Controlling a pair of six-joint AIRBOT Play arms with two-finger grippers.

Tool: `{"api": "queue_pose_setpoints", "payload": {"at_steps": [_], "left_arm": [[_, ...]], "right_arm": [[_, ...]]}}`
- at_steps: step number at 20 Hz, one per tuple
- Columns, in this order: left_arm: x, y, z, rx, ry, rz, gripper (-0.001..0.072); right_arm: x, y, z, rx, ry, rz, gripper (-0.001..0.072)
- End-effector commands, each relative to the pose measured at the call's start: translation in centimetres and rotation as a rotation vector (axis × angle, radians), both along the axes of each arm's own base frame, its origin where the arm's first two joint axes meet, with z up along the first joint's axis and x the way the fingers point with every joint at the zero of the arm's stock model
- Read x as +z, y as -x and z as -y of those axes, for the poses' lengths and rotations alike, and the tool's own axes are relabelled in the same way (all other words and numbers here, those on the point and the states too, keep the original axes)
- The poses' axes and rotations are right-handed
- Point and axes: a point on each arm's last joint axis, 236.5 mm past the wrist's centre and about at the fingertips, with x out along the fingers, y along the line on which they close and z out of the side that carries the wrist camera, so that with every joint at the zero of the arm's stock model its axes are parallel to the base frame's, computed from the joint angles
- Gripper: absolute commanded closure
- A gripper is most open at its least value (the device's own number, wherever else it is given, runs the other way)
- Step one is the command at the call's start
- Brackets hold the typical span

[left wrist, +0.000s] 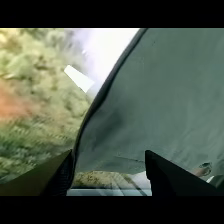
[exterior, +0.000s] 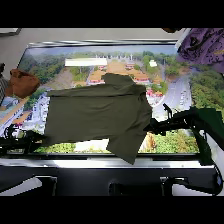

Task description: Fold the clothes and pants, and hang the long-sleeved shirts on hangers.

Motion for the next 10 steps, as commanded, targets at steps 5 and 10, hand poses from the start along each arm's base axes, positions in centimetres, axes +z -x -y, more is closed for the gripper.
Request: {"api": "queue_pose_setpoints", "payload": {"at_steps": [5,10], "left_arm": [[-0.49,0.53,0.48,-0.038,-0.005,-0.022,0.0383],[-0.32,0.28,0.65,-0.038,0.000,-0.014,0.0694]], "right_arm": [[0.19,0.09,-0.08,0.005,-0.003,0.001,0.0682],[0.55,-0.02,-0.08,0.001,-0.002,0.010,0.0683]]}}
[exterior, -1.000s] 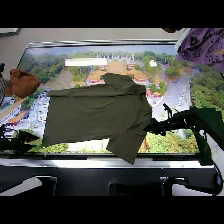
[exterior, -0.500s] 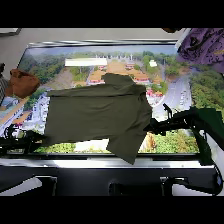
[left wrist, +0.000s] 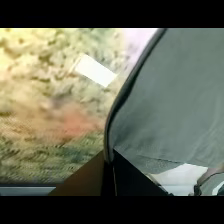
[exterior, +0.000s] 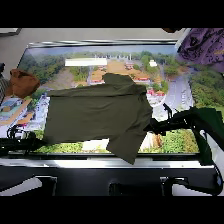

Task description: Fold the clothes and pants, and hang the long-sleeved shirts on hangers.

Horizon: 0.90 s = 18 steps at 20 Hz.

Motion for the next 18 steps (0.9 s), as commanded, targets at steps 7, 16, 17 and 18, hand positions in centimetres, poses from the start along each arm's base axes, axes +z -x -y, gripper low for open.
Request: {"api": "queue_pose_setpoints", "payload": {"at_steps": [7,16,17,18], "left_arm": [[7.4,-11.4,0.7,-0.076,-0.149,0.253,0.0698],[48.2,-24.6,-1.3,0.034,-0.705,1.079,0.0698],[51.8,-22.8,-1.4,0.040,-0.766,1.126,0.0698],[54.6,-20.7,-1.2,0.036,-0.818,1.161,0.0698]], "right_arm": [[10.0,-7.0,0.3,-0.035,0.019,0.326,0.0685],[43.9,-16.1,2.0,-0.131,0.261,1.131,0.0684],[47.2,-14.5,2.2,-0.121,0.296,1.195,0.0684],[50.2,-12.5,2.1,-0.114,0.314,1.250,0.0684]]}}
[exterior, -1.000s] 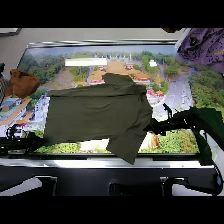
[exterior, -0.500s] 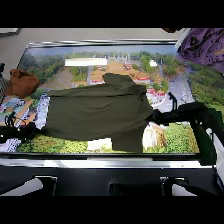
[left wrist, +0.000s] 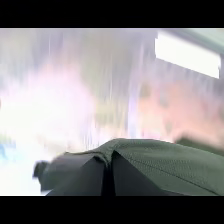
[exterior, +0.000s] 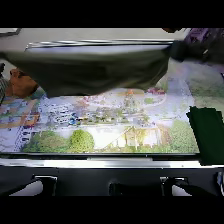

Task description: Fold the clothes and pants, and hang the long-sleeved shirts on hangers.

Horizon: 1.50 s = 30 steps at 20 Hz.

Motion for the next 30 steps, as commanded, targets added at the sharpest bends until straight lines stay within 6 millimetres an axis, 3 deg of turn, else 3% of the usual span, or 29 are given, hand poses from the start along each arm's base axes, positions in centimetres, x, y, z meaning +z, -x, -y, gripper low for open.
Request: {"api": "queue_pose_setpoints", "payload": {"at_steps": [1,3,6,8,10,12,14,16,19,21,24,27,28,30], "left_arm": [[12.5,6.1,0.3,0.085,-0.135,0.213,0.0698],[14.7,10.8,0.3,0.145,-0.168,0.252,0.0698],[15.9,18.0,0.0,0.255,-0.211,0.278,0.0698],[16.2,21.7,-0.2,0.308,-0.238,0.287,0.0698],[16.1,23.9,-0.7,0.350,-0.266,0.269,0.0698],[15.2,24.2,-0.7,0.350,-0.264,0.229,0.0698],[13.4,22.7,-0.3,0.299,-0.268,0.160,0.0698],[10.4,19.6,0.1,0.210,-0.269,0.048,0.0698],[3.8,13.2,-0.1,0.101,-0.208,-0.153,0.0699],[-2.7,8.0,-0.5,0.041,-0.187,-0.305,0.0698],[-15.0,0.2,-0.2,-0.026,-0.134,-0.507,0.0698],[-26.2,-6.4,0.4,-0.042,-0.098,-0.599,0.0698],[-29.5,-8.4,0.5,-0.028,-0.084,-0.601,0.0698],[-33.9,-11.9,0.4,-0.011,-0.069,-0.557,0.0698]], "right_arm": [[12.3,6.1,0.8,-0.050,0.084,0.241,0.0684],[16.0,11.3,0.7,-0.072,0.098,0.332,0.0684],[20.1,19.4,0.6,-0.111,0.076,0.430,0.0684],[21.9,23.5,0.8,-0.147,0.050,0.486,0.0684],[22.3,25.5,1.3,-0.187,0.024,0.487,0.0684],[21.9,25.8,1.3,-0.192,0.011,0.457,0.0684],[20.6,24.1,1.5,-0.194,-0.004,0.391,0.0684],[17.9,21.0,1.6,-0.192,-0.005,0.281,0.0684],[11.9,14.1,2.0,-0.195,-0.026,0.069,0.0683],[5.4,8.7,2.4,-0.194,-0.024,-0.117,0.0683],[-5.1,1.7,2.3,-0.153,0.024,-0.346,0.0683],[-15.9,-5.3,0.7,-0.125,0.058,-0.480,0.0683],[-19.2,-7.4,0.6,-0.140,0.050,-0.508,0.0683],[-25.2,-11.1,1.2,-0.193,0.025,-0.537,0.0683]]}}
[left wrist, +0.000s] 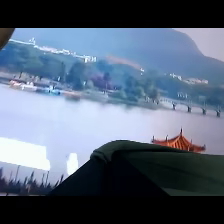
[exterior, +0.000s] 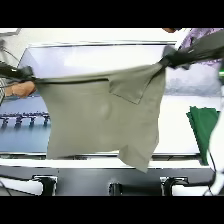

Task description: Fold the clothes and pants, and hang the long-sleeved shirts on hangers.

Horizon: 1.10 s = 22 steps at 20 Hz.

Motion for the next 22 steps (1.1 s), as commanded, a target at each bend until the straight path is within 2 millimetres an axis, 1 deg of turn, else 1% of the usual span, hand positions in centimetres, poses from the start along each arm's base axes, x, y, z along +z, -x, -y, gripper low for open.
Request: {"api": "queue_pose_setpoints", "payload": {"at_steps": [1,2,4,6,8,9,11,14,17,19,22], "left_arm": [[-9.2,-6.2,0.3,0.036,0.032,0.051,0.0698],[-10.1,-7.5,0.3,0.049,0.047,0.079,0.0698],[-10.7,-9.4,-0.1,0.062,0.053,0.122,0.0698],[-10.9,-10.0,-0.3,0.062,0.050,0.130,0.0698],[-11.1,-9.4,-0.5,0.060,0.054,0.104,0.0697],[-11.4,-8.7,-0.4,0.055,0.060,0.070,0.0697],[-11.8,-6.6,-0.1,0.041,0.078,-0.021,0.0697],[-11.8,-3.1,0.5,0.011,0.104,-0.161,0.0697],[-12.5,1.0,1.6,-0.027,0.135,-0.333,0.0696],[-12.8,2.7,2.3,-0.048,0.146,-0.406,0.0696],[-12.8,4.0,2.8,-0.061,0.155,-0.463,0.0697]], "right_arm": [[-11.2,-6.5,0.2,-0.068,-0.008,-0.051,0.0683],[-13.1,-7.9,0.6,-0.096,-0.010,-0.039,0.0683],[-15.2,-9.7,1.3,-0.133,-0.002,-0.007,0.0683],[-15.5,-10.5,2.0,-0.146,0.024,0.026,0.0683],[-15.3,-10.4,2.1,-0.141,0.036,0.023,0.0683],[-15.2,-9.9,2.1,-0.126,0.044,0.005,0.0683],[-15.0,-8.6,2.2,-0.113,0.065,-0.048,0.0683],[-14.9,-6.0,3.4,-0.106,0.137,-0.142,0.0683],[-16.3,-2.4,3.8,-0.053,0.191,-0.289,0.0683],[-17.2,-0.6,3.9,-0.026,0.210,-0.365,0.0683],[-18.6,1.2,4.1,-0.002,0.228,-0.455,0.0683]]}}
